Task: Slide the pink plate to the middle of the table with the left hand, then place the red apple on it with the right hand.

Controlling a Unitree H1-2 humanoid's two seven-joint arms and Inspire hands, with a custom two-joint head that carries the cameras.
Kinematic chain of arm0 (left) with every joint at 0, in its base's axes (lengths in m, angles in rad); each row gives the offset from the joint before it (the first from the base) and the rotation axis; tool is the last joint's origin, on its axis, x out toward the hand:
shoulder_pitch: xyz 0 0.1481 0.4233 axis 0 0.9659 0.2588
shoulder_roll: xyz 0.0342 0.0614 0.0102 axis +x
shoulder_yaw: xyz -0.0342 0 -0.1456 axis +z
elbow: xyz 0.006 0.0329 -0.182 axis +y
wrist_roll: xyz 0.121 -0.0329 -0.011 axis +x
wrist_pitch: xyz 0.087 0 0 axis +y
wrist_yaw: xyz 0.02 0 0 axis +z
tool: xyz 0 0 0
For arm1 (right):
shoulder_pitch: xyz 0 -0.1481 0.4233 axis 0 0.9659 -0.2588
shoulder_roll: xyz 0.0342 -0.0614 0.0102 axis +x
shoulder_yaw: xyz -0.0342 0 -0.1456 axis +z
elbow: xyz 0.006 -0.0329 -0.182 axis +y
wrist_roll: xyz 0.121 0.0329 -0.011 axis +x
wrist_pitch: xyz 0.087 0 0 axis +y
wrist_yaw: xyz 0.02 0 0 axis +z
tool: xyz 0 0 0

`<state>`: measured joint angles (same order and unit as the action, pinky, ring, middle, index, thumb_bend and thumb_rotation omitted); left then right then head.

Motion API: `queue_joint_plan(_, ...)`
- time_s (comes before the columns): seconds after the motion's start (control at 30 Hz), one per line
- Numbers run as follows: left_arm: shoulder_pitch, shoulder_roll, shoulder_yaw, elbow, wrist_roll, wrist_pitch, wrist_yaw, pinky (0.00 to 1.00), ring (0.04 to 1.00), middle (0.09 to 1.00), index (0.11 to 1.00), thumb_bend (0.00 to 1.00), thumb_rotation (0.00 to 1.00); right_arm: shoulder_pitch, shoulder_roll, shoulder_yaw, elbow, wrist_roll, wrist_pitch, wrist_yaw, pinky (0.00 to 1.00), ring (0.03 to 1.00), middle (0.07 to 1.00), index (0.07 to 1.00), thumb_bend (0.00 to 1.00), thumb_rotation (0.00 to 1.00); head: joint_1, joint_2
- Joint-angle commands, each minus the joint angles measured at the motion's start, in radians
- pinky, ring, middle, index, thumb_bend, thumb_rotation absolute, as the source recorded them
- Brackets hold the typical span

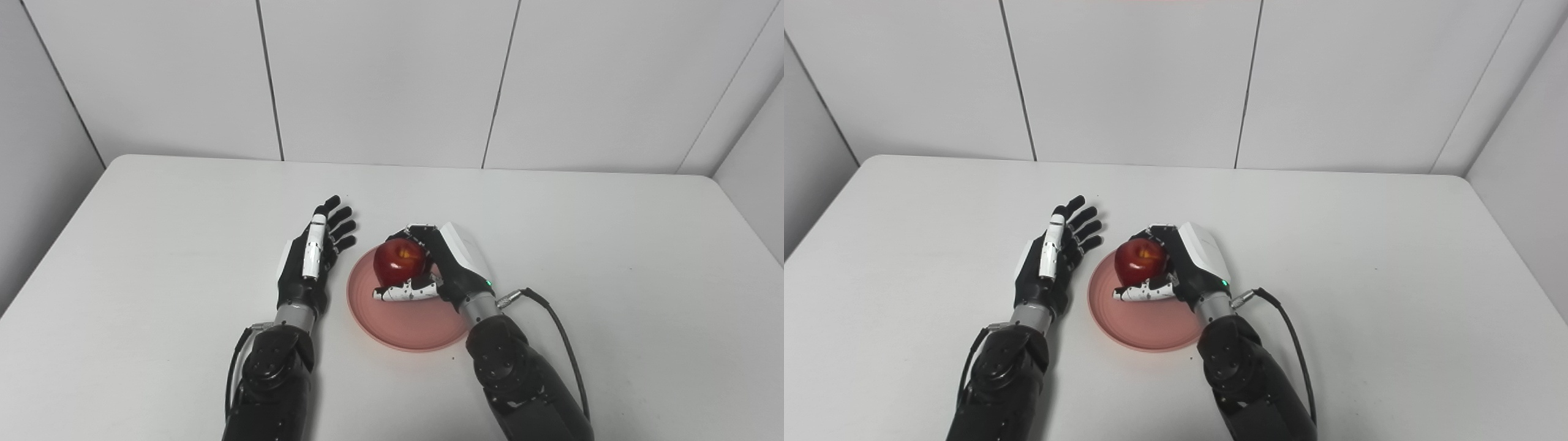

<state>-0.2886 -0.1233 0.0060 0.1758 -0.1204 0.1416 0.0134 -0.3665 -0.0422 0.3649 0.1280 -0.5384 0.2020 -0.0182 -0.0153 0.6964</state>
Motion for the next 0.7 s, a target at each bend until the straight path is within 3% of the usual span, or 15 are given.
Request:
queue_joint_plan(0.0, -0.023, -0.009, -0.008, -0.025, 0.012, 0.002, 0.005, 0.83, 0.848, 0.869, 0.865, 0.38, 1.00, -0.023, 0.004, 0.003, -0.018, -0.011, -0.050, -0.013, 0.32, 0.396, 0.440, 0.520, 0.53, 0.00, 0.001, 0.001)
queue_joint_plan(0.67, -0.022, -0.013, -0.011, -0.033, 0.013, 0.013, 0.013, 0.82, 0.843, 0.863, 0.862, 0.39, 1.00, -0.007, -0.005, -0.003, -0.022, -0.006, -0.056, -0.004, 0.37, 0.447, 0.465, 0.520, 0.53, 0.00, -0.002, 0.007)
